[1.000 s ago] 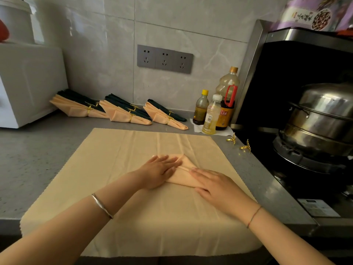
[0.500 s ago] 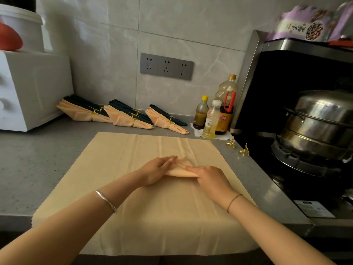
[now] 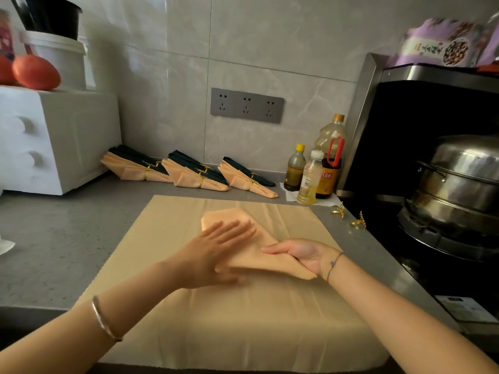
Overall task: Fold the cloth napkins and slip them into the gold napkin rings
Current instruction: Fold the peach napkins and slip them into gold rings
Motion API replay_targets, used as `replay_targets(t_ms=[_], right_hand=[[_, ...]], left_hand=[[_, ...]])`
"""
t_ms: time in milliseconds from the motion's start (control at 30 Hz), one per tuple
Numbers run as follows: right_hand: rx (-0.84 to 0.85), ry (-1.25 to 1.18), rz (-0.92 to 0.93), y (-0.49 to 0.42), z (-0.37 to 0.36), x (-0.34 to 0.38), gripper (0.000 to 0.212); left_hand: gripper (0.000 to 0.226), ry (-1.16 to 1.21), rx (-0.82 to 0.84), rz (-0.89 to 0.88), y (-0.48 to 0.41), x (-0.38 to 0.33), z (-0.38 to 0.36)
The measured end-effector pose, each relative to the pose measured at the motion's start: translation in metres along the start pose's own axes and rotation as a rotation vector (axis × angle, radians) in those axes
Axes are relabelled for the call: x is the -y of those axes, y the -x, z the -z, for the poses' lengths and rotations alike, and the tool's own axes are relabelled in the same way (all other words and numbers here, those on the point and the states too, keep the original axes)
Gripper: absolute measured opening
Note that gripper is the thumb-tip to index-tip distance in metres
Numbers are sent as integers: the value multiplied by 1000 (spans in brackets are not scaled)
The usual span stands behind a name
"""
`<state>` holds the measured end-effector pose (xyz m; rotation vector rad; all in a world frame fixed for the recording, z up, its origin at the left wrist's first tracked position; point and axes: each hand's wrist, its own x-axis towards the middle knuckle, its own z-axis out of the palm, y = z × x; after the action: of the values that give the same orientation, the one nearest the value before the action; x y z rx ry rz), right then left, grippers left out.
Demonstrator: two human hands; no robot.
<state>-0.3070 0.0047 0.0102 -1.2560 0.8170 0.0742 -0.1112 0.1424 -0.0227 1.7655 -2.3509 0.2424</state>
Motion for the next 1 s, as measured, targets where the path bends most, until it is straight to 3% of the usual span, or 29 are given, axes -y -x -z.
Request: replay_targets(t_ms=[100, 200, 333, 433, 567, 767, 867, 1000], right_hand=[[9, 21, -63, -10, -3, 1, 24], [13, -5, -72, -15, -2, 3, 21], [-62, -15, -15, 0, 5, 4, 19], [-275, 210, 177, 11, 16, 0, 30], [-594, 640, 606, 22, 13, -18, 17], [-637, 1530, 1050, 20, -8, -53, 24], [-624, 1597, 1068, 11, -8, -59, 27], [-710, 1481, 1010, 12, -14, -57, 27]], left_hand=[[80, 97, 150, 92, 1, 0, -11], [81, 223, 170, 130, -1, 0, -16], [78, 197, 223, 168, -9, -6, -15], [80, 171, 239, 183, -11, -7, -14], [95, 163, 242, 174, -10, -4, -15], [100, 124, 234, 165, -11, -6, -19], [103, 132, 236, 159, -10, -5, -22], [71, 145, 222, 136, -11, -5, -20]])
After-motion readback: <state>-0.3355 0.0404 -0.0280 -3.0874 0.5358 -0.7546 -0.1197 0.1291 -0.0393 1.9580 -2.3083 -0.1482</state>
